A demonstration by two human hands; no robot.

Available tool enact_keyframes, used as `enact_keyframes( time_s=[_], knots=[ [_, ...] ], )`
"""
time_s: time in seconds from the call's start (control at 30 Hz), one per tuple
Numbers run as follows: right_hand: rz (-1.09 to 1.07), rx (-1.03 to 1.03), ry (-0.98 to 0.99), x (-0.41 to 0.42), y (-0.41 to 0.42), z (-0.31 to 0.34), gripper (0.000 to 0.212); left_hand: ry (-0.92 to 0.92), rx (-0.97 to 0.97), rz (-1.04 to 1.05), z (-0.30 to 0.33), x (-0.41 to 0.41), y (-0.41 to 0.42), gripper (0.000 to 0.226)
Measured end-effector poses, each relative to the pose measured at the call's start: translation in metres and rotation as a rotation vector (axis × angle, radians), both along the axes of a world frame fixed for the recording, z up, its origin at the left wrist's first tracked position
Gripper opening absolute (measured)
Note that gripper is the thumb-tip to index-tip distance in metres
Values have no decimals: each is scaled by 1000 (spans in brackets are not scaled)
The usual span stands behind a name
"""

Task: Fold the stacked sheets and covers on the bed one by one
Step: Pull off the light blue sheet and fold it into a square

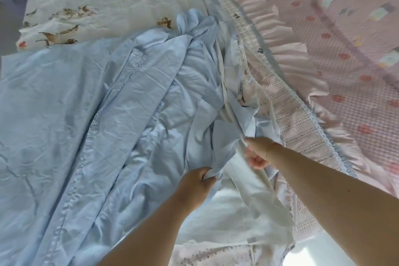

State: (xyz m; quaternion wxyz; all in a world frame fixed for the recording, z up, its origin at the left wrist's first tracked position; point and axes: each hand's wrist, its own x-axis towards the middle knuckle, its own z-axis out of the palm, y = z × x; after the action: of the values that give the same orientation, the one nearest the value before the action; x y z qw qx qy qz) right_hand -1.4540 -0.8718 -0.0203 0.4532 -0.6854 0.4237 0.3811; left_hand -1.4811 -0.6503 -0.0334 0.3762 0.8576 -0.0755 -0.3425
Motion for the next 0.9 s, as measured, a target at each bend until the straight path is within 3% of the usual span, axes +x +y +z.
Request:
enact_keyframes(
  time_s=[0.1, 0.2, 0.37, 0.53, 0.6, 0.73, 0.9],
  knots=[
    [-432, 221, -113, 14, 18, -10, 52, 42, -22, -28, 4, -17, -3, 28],
    [-638, 268, -185, 8, 28, -19, 66, 106, -53, -61, 8, -37, -3, 23],
    [-624, 147, -349, -49, 8, -11, 41, 101, -62, -194, 11, -68, -3, 28],
    [-487, -222, -518, -112, -28, -25, 70, 36, 21, -345, 13, -92, -13, 33],
    [-454, -306, -507, -133, -31, -20, 67, 34, 44, -382, 11, -100, -15, 35],
    [-517, -439, -457, -172, -31, 3, 42, 65, 22, -456, 6, -122, -25, 36],
    [-523, -600, -340, -201, -41, 1, 47, 203, -104, -487, 5, -136, -36, 36]
  ],
)
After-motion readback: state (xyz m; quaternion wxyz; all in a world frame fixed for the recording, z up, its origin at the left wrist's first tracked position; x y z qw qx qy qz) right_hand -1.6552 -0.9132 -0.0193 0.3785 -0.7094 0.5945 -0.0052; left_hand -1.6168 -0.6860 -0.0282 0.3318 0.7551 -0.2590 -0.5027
